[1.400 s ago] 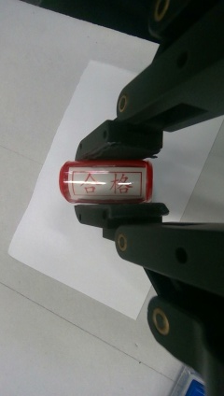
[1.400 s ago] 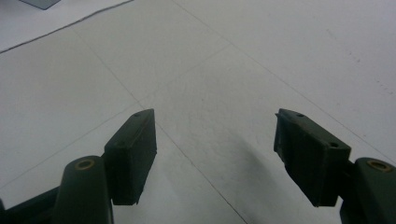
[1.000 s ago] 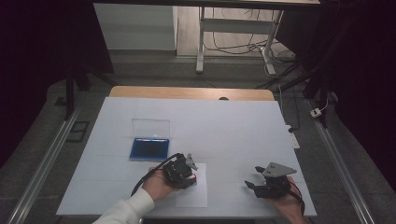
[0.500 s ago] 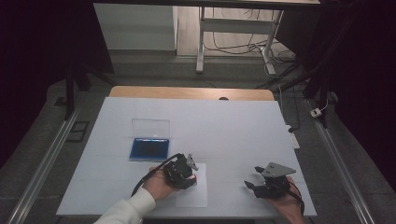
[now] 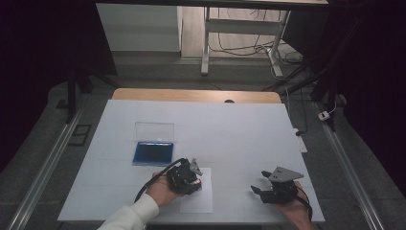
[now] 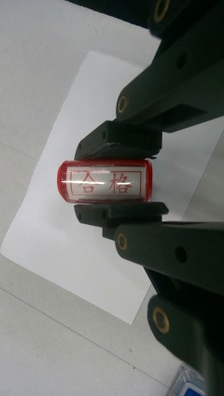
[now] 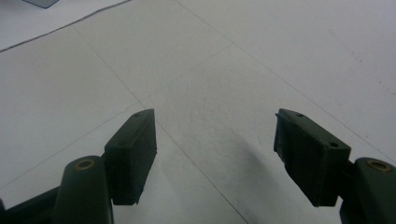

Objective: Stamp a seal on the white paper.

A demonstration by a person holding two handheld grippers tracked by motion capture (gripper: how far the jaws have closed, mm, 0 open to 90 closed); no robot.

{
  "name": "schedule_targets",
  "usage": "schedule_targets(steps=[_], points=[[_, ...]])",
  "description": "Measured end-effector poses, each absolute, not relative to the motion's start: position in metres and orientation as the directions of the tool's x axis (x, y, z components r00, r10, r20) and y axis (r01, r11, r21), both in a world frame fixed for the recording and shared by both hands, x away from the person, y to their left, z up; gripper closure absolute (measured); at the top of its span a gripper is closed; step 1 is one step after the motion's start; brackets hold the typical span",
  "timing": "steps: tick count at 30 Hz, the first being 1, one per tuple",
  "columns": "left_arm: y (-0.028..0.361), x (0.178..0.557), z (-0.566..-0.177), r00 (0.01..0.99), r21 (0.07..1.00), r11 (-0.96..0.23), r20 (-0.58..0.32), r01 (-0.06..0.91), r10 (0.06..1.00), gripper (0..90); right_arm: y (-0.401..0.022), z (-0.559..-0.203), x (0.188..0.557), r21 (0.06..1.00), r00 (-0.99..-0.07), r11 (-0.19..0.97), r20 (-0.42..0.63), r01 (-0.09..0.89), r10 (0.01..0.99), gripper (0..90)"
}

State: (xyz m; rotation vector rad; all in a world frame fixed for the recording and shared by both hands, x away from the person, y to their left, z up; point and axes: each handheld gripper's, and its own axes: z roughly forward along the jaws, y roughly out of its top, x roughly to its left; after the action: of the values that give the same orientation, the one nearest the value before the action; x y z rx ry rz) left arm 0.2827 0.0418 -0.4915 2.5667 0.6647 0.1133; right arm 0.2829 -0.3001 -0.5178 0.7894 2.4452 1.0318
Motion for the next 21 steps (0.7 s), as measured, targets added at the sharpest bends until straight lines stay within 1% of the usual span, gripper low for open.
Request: schedule_targets(steps=[8, 10, 11, 12, 14, 17, 21], points=[[0.043, 0.283, -0.492, 0.88, 0.479, -0.763, -0.043, 0.434, 0.473, 71.2, -0.301, -0.517, 0.283, 0.746, -0.772, 0.565, -0.11, 0.352, 0.626, 29.4], [0.045, 0.285, -0.491, 0.879, 0.487, -0.755, -0.06, 0.439, 0.472, 70.9, -0.301, -0.517, 0.283, 0.746, -0.772, 0.566, -0.112, 0.35, 0.625, 29.4], [0.047, 0.285, -0.489, 0.877, 0.506, -0.74, -0.071, 0.443, 0.476, 70.8, -0.302, -0.517, 0.283, 0.747, -0.773, 0.566, -0.114, 0.347, 0.624, 29.4], [0.048, 0.286, -0.488, 0.875, 0.501, -0.739, -0.088, 0.451, 0.475, 70.7, -0.302, -0.517, 0.283, 0.748, -0.771, 0.566, -0.116, 0.347, 0.626, 29.4], [0.05, 0.286, -0.486, 0.878, 0.524, -0.727, -0.091, 0.444, 0.471, 70.6, -0.302, -0.517, 0.283, 0.75, -0.77, 0.562, -0.111, 0.35, 0.628, 29.4], [0.057, 0.287, -0.474, 0.873, 0.569, -0.693, -0.097, 0.443, 0.478, 70.5, -0.304, -0.516, 0.283, 0.75, -0.771, 0.563, -0.113, 0.348, 0.627, 29.4], [0.064, 0.287, -0.452, 0.874, 0.606, -0.67, -0.089, 0.428, 0.478, 70.5, -0.304, -0.515, 0.283, 0.753, -0.766, 0.557, -0.112, 0.351, 0.633, 29.4]])
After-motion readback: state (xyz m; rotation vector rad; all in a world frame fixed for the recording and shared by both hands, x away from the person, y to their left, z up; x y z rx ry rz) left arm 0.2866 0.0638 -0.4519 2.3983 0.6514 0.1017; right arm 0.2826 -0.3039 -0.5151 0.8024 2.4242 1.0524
